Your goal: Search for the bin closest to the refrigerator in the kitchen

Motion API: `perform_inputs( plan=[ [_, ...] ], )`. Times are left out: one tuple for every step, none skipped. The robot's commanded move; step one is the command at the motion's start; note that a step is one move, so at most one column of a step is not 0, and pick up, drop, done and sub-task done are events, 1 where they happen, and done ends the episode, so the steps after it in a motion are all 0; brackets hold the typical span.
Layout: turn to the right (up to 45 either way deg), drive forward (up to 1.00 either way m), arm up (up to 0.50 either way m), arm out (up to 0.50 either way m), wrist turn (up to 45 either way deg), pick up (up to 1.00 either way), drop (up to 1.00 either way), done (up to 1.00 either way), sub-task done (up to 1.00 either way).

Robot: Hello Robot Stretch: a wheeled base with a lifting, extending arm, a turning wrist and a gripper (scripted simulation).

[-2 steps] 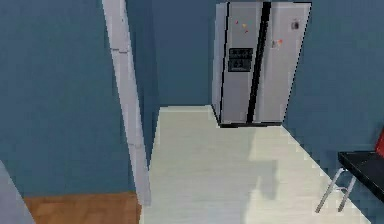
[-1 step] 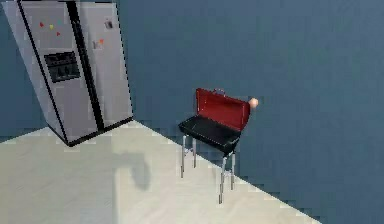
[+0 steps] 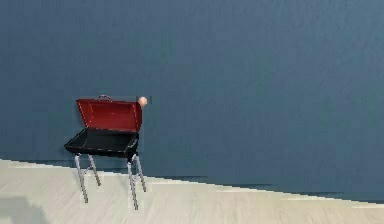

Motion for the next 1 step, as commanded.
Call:
perform_inputs(
  plan=[
    [3.0, 0.0, 0.0, 0.0, 0.0, 0.0, 0.0, 0.0, 0.0]
  ],
)
